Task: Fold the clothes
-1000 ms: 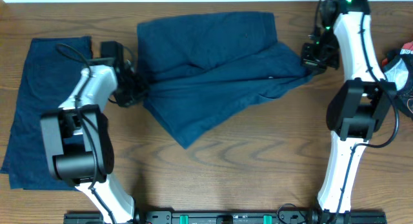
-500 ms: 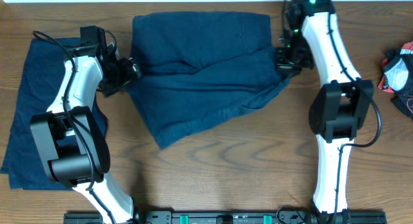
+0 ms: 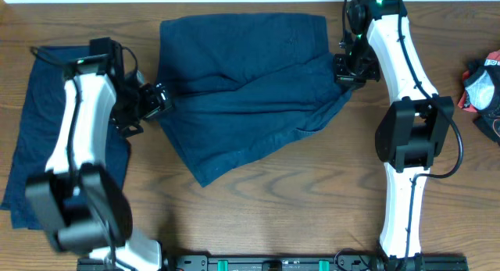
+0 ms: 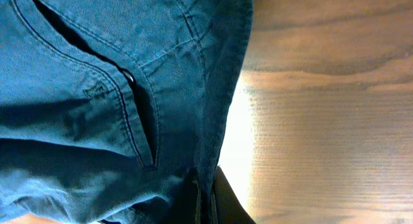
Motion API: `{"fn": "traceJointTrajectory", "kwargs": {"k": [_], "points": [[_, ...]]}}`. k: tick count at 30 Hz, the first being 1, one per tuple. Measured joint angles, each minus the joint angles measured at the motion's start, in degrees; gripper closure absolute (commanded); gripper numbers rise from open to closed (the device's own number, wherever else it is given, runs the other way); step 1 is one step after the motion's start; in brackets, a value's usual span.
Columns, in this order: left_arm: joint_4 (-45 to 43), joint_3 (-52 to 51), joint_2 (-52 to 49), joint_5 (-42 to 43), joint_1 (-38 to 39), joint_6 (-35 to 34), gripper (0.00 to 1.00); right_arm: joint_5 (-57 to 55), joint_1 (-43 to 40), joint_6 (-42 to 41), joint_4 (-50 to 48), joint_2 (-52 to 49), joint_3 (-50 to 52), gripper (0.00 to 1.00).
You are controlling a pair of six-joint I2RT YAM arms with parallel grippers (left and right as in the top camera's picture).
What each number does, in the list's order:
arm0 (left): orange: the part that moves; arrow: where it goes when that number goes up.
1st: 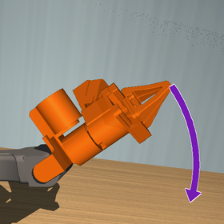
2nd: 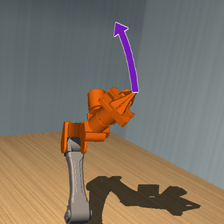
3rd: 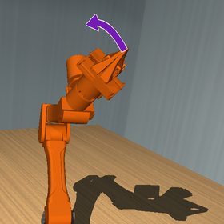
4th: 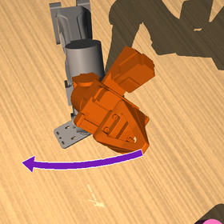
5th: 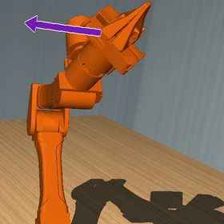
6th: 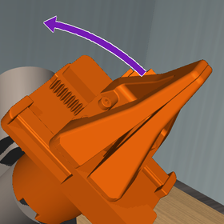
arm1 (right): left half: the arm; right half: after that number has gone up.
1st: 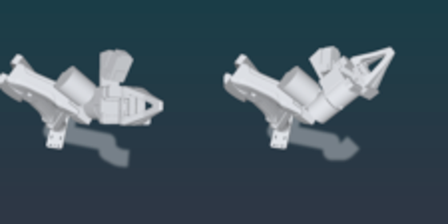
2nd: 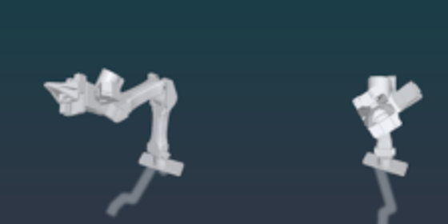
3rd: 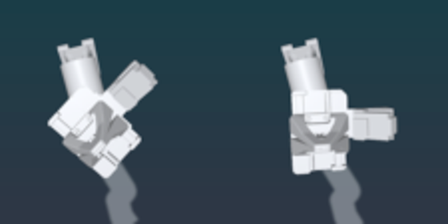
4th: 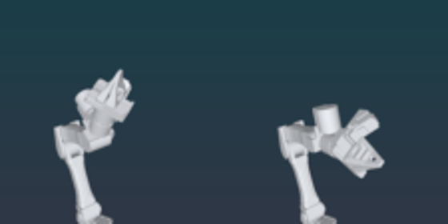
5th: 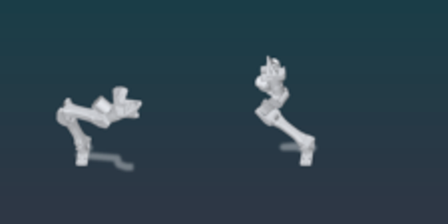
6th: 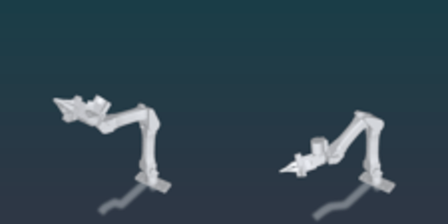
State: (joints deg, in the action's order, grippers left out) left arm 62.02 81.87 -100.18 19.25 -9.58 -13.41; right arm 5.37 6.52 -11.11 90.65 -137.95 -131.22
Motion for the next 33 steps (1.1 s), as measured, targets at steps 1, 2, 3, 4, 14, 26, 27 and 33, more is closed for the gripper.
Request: {"fn": "traceJointTrajectory", "kwargs": {"k": [1,2,3,4,14,26,27,33], "points": [[0.1,-0.7,2.1,0.3,0.0,0.0,0.05,0.0,-0.1,0.0,-0.5,0.0,0.0,0.99],[0.1,-1.6,3.8,0.3,0.1,0.0,0.05,0.0,-0.2,0.0,-0.7,0.0,0.0,0.99],[-0.2,-3.3,6.2,0.6,0.3,0.0,0.06,0.0,-0.5,0.0,-1.0,0.0,0.0,0.99],[0.1,-4.8,7.8,0.7,0.5,0.0,0.07,0.0,-0.6,0.0,-1.2,0.0,0.0,0.99],[-12.6,-31.0,21.2,2.2,12.3,-7.1,0.04,0.0,-1.6,0.0,-1.6,0.0,0.0,0.99],[-30.5,-45.5,24.5,2.7,26.1,-26.5,0.01,0.0,-1.6,0.3,-1.4,0.0,0.0,0.99],[-31.7,-46.5,24.3,2.7,26.5,-27.9,0.01,0.0,-1.6,0.5,-1.3,0.0,0.0,0.99],[-34.4,-50.1,24.1,2.8,27.1,-34.1,0.01,0.0,-1.6,1.0,-1.2,0.0,0.0,0.99]]}}
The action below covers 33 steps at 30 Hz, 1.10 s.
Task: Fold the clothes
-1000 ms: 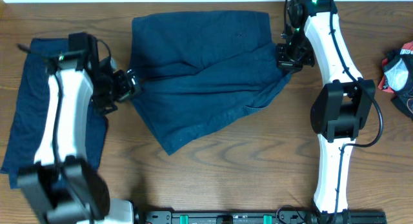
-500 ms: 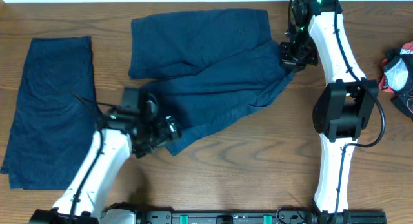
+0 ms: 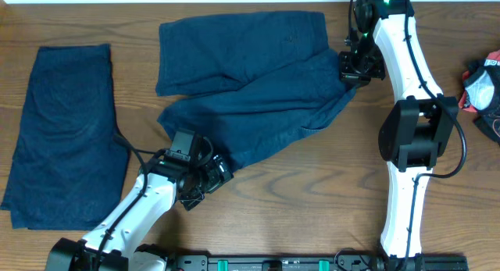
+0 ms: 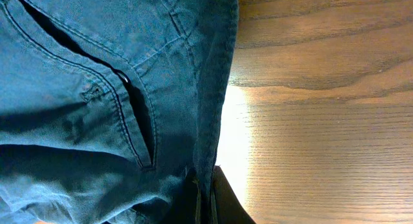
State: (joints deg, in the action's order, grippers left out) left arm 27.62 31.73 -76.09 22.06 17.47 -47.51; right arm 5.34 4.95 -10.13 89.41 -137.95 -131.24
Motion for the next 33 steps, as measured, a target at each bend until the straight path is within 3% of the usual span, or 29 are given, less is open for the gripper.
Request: {"fn": "traceJointTrajectory", "kwargs": {"k": [6,11,17,18,19,29,33], "points": [[-2.4,-0.5,0.2,-0.3,0.0,-3.7,0.04,0.0,0.0,0.1,-0.1,0.0,0.0,0.99],[-4.9,-0.6,-0.7,-1.1,0.0,-6.5,0.18,0.0,0.0,0.1,-0.1,0.0,0.0,0.99],[-12.7,0.3,-5.9,-1.4,0.1,-10.0,0.62,0.0,0.0,0.1,-0.2,0.0,0.0,0.99],[-14.1,0.5,-7.1,-1.1,0.0,-10.6,0.74,0.0,0.0,0.1,-0.3,0.0,0.0,0.99],[-15.4,0.6,-8.0,-0.8,0.1,-11.2,0.92,0.0,0.0,0.1,-0.3,0.0,0.0,0.99],[-18.7,0.9,-10.6,0.0,0.2,-12.0,0.94,0.0,0.0,0.1,-0.4,0.0,0.0,0.99],[-13.8,1.4,-8.7,-1.9,0.3,-9.2,0.94,-0.3,0.0,0.3,-1.2,0.0,0.0,0.99]]}}
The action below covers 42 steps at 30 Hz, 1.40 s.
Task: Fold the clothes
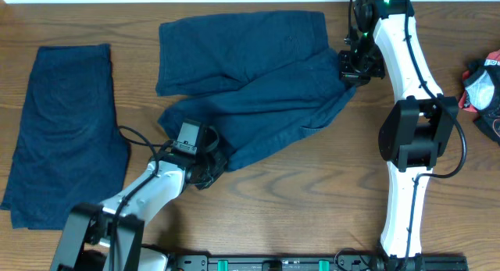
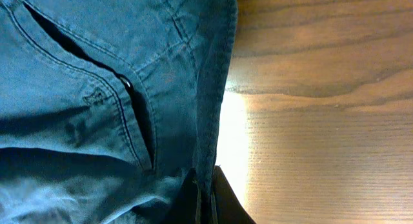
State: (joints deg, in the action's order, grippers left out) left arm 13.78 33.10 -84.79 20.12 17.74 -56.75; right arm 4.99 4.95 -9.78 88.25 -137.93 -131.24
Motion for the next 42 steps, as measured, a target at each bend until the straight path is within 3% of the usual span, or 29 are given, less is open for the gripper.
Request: {"fn": "traceJointTrajectory", "kwargs": {"k": [5,14,20,31,42], "points": [[12.7,3.9,5.7,-6.4,0.2,5.1,0.94,-0.3,0.1,0.0,0.0,0.0,-1.2,0.99],[31.8,26.4,17.4,-20.1,0.3,14.6,0.94,0.3,0.0,0.2,-0.2,6.8,-6.0,0.99],[34.0,35.6,19.0,-21.5,-2.8,19.1,0.94,0.3,0.1,0.2,-0.6,17.1,-8.4,0.99],[33.9,40.6,19.0,-19.4,-6.4,25.6,0.94,0.2,0.1,0.2,-2.4,36.3,-8.6,0.99],[43.3,64.6,18.9,-20.0,-6.8,30.2,0.94,-2.0,0.1,0.2,-3.3,46.4,-8.7,0.99]]}}
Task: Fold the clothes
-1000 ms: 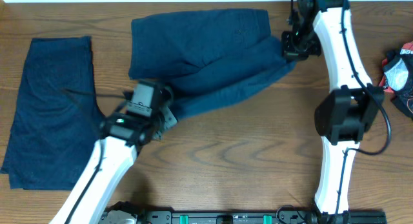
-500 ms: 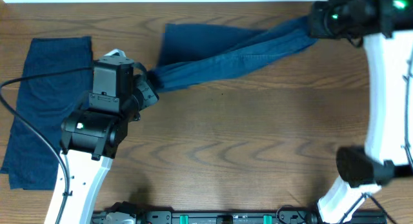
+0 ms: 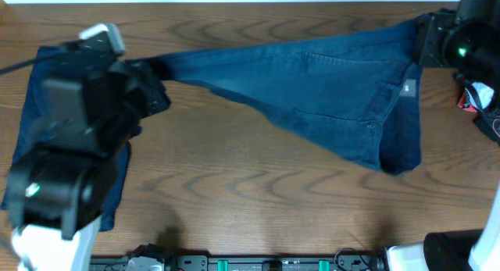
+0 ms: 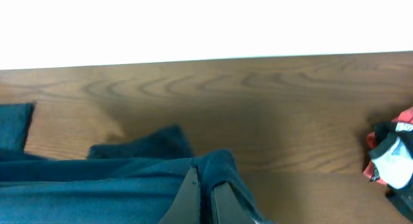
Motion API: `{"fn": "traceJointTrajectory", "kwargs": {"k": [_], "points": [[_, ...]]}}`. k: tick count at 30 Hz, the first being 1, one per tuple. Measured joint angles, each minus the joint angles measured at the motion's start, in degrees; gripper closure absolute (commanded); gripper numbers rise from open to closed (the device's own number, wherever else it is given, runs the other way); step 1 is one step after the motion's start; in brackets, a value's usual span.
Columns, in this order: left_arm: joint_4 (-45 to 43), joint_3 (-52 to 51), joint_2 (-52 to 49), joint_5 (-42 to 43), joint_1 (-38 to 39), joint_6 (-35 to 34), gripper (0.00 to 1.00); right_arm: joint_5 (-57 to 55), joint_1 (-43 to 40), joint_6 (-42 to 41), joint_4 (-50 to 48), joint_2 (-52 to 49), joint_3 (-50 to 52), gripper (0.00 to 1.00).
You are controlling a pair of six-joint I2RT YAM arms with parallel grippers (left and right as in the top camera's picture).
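The blue shorts (image 3: 328, 91) hang stretched wide across the back of the table, held up at both ends. My left gripper (image 3: 156, 72) is raised close under the overhead camera and appears shut on their left end. My right gripper (image 3: 424, 37) holds the right end at the far right. In the right wrist view its fingers (image 4: 189, 192) are shut on a fold of the blue shorts (image 4: 97, 185), gripper (image 4: 205, 188). The waistband side droops down at the right.
A folded dark blue garment (image 3: 117, 173) lies at the left, mostly hidden under my left arm. A red, black and white item (image 3: 478, 95) sits at the right edge, also in the right wrist view (image 4: 390, 156). Bare wooden table (image 3: 234, 193) lies in front.
The shorts lay crumpled on the table, my left gripper at their front corner. Now both arms are raised and the shorts are stretched between them across the back.
My right gripper stayed shut on the shorts' right edge throughout. My left gripper was first at the shorts' left edge, then down at their front corner, then on that corner. Now the shorts hang spread between both grippers.
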State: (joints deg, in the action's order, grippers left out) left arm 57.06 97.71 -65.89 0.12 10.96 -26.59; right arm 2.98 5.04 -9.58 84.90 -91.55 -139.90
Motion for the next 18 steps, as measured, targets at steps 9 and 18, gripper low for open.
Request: {"fn": "traceJointTrajectory", "kwargs": {"k": [9,18], "points": [[9.6,15.4,0.0,-0.7,0.0,3.3,0.94,1.8,0.0,-0.3,0.5,4.7,-0.2,0.99],[13.9,25.1,0.1,-2.2,0.0,6.2,0.94,3.7,0.0,-0.7,0.8,8.7,-0.3,0.99]]}}
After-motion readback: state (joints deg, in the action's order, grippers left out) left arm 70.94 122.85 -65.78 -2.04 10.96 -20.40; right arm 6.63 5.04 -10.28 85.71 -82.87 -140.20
